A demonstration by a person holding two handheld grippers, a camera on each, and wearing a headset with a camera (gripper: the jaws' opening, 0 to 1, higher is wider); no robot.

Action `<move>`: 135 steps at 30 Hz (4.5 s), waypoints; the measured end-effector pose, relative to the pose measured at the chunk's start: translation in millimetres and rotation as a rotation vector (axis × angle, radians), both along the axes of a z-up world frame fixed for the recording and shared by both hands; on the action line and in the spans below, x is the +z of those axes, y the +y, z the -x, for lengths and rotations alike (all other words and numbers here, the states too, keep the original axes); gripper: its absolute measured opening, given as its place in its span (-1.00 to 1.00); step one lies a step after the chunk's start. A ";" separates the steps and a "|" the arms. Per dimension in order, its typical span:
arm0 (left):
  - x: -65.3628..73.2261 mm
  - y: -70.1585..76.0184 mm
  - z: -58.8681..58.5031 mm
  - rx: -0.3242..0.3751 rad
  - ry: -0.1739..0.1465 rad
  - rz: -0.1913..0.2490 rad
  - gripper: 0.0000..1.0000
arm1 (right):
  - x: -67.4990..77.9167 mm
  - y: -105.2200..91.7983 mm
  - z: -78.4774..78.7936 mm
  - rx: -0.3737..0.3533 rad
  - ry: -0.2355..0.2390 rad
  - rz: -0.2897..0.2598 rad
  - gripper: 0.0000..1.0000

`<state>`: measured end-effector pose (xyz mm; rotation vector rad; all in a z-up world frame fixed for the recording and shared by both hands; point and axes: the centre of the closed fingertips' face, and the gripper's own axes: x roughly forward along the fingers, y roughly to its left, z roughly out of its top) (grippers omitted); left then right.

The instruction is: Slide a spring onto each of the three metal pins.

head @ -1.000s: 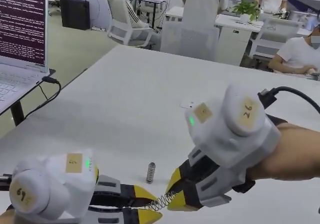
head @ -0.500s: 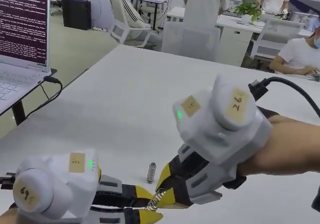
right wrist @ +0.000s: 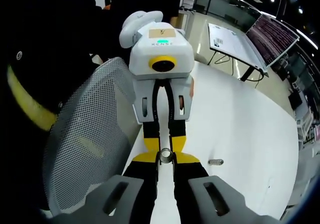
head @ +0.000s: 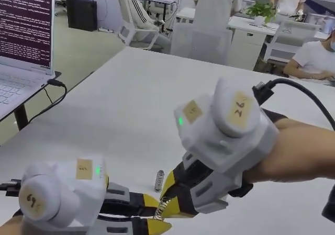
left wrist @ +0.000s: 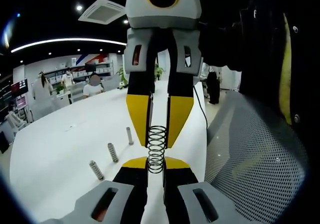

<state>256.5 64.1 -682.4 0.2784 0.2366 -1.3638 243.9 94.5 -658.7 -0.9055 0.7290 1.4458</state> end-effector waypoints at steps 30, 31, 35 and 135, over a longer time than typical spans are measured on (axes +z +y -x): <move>-4.0 5.0 -8.0 0.055 0.056 0.040 -0.62 | -6.9 -29.8 -20.3 -0.059 -0.036 0.074 -0.84; -4.6 5.7 -8.7 0.060 0.059 0.041 -0.60 | -6.6 -31.6 -21.3 -0.065 -0.035 0.074 -0.84; -9.2 10.0 -12.3 0.083 0.069 0.041 -0.49 | -6.5 -41.7 -26.2 -0.092 -0.044 0.082 -0.84; -28.2 33.6 -18.1 0.219 0.117 0.004 -0.12 | -79.5 -161.2 -114.5 -0.406 -0.001 0.205 -0.84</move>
